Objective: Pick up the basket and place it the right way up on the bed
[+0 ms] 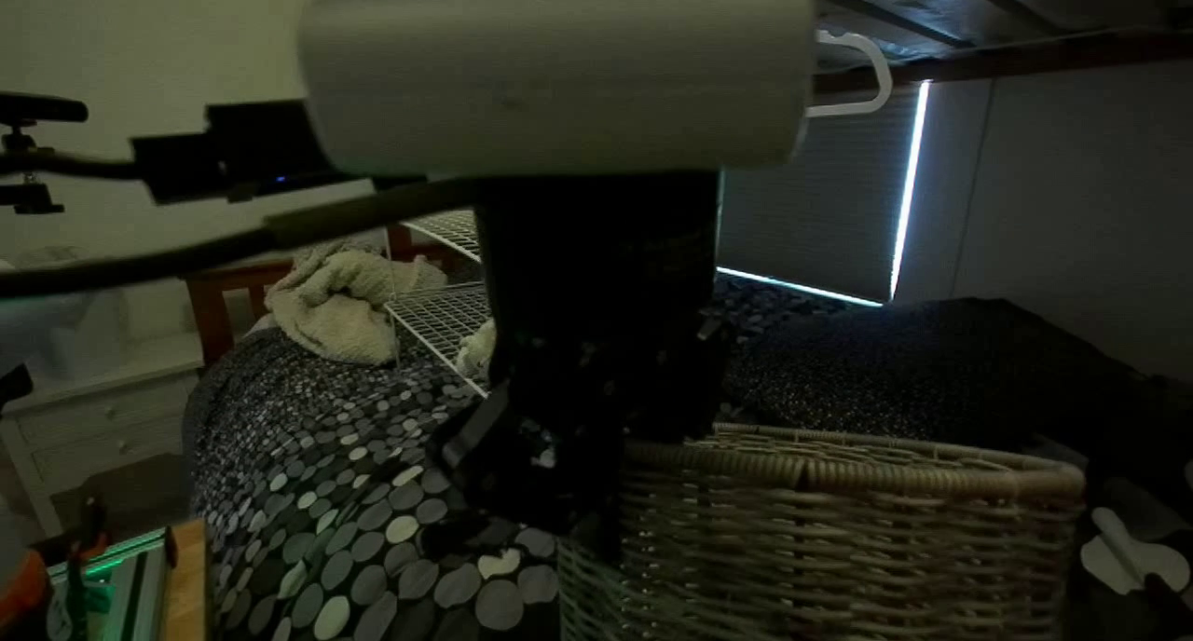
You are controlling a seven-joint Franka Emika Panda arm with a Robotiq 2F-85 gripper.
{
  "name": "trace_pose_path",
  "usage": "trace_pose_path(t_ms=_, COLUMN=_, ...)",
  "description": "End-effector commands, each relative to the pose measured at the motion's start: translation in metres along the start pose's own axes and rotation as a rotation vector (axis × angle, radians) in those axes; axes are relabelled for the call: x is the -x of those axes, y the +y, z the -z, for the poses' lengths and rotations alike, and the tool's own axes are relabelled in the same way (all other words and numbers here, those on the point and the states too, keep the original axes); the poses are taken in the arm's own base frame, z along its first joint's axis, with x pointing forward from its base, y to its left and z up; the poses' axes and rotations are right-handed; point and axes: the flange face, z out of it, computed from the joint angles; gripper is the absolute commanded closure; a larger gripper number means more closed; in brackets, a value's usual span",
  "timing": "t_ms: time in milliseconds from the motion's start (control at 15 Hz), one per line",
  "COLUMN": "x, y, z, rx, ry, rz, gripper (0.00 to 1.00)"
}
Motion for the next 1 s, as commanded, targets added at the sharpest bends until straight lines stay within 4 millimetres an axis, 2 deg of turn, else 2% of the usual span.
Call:
trace_pose_path(t_ms=0, x=0.010, y=-0.006, z=0.036, rx=-0.027, ry=0.069, rz=-0.029, gripper=0.98)
trace_pose_path(t_ms=467, x=0.010, y=-0.018, z=0.078, rx=-0.079, ry=0.121, rz=-0.070, gripper=0.98)
trace_pose_path(t_ms=933, x=0.018, y=-0.053, z=0.103, rx=-0.196, ry=0.083, rz=-0.048, gripper=0.98)
